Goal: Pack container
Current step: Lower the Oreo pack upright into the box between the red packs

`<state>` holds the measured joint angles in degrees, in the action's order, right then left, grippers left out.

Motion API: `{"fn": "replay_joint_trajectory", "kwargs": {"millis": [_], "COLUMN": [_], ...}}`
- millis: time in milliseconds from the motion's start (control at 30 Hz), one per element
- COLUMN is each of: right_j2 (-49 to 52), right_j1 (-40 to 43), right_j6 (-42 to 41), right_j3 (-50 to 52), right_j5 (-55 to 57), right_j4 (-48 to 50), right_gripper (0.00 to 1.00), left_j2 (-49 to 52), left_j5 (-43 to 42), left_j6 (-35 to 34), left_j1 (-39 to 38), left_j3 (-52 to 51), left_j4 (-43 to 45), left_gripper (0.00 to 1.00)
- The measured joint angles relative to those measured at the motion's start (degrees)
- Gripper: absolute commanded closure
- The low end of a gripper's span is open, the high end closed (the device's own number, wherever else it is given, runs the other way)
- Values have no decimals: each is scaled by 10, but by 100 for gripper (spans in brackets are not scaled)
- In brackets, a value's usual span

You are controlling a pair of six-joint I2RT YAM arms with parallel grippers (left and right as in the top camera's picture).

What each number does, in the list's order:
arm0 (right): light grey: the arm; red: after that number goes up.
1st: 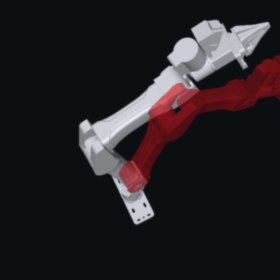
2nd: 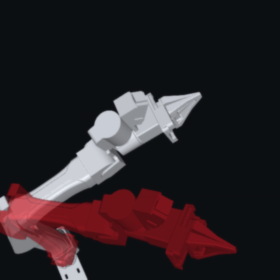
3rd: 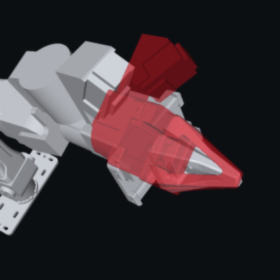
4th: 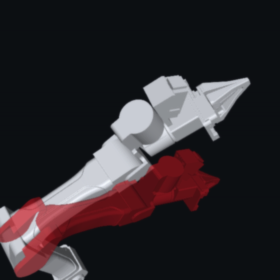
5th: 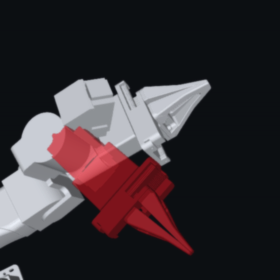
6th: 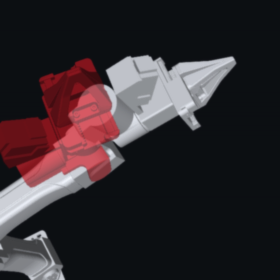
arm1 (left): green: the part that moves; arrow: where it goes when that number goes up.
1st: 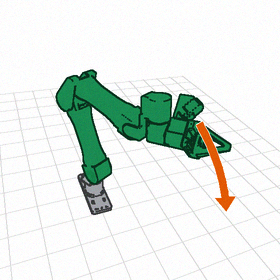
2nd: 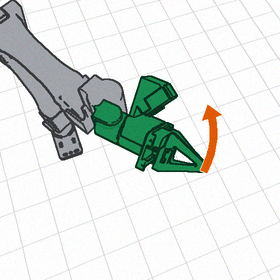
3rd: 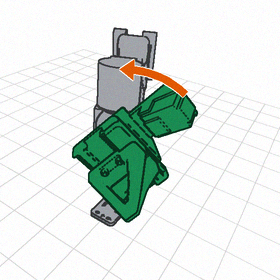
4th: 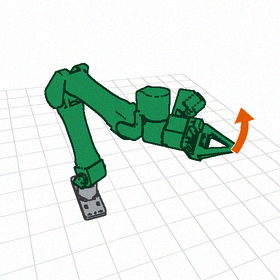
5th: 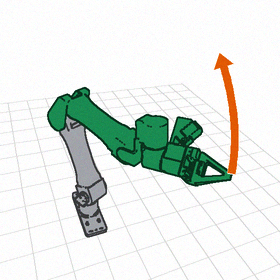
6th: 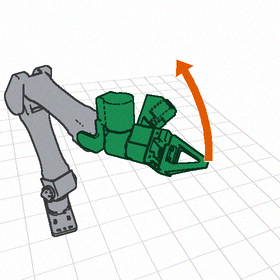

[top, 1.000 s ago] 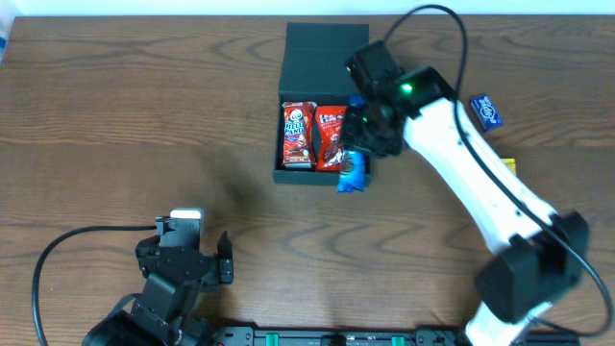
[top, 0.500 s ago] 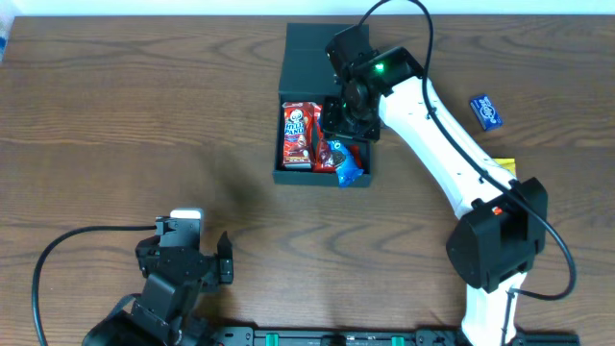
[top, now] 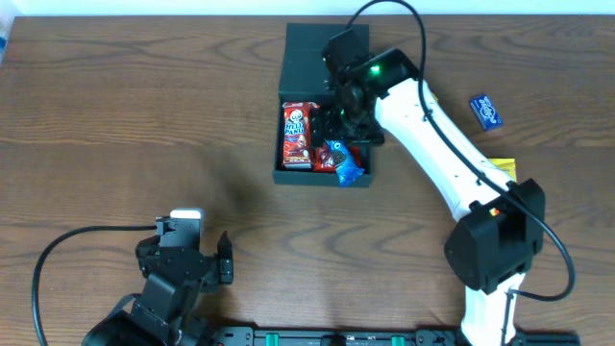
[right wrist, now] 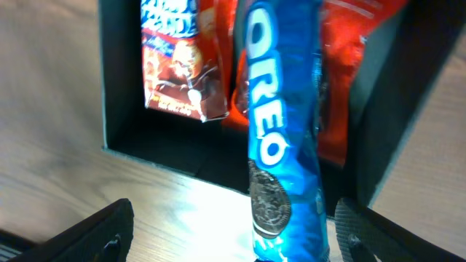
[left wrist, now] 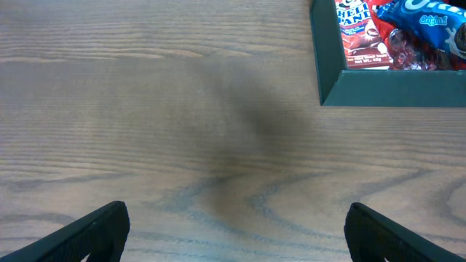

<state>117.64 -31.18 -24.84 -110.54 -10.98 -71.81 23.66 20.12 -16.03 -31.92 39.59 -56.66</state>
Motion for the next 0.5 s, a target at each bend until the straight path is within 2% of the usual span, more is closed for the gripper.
{"fn": "replay_joint_trajectory", "kwargs": {"millis": [233, 500], "right_j2": [0, 17], "right_j1": [-3, -3], "right_j6": [85, 117], "right_j3": [0, 0], "right_j5": [5, 43], "right_j4": [7, 6], "right_gripper": [9, 6], "left_j2": [0, 0], "left_j5": [0, 0], "left_j6": [0, 0], "left_j1": [0, 0], "left_j3": [0, 0], "left_j4": [0, 0], "left_gripper": [5, 5]}}
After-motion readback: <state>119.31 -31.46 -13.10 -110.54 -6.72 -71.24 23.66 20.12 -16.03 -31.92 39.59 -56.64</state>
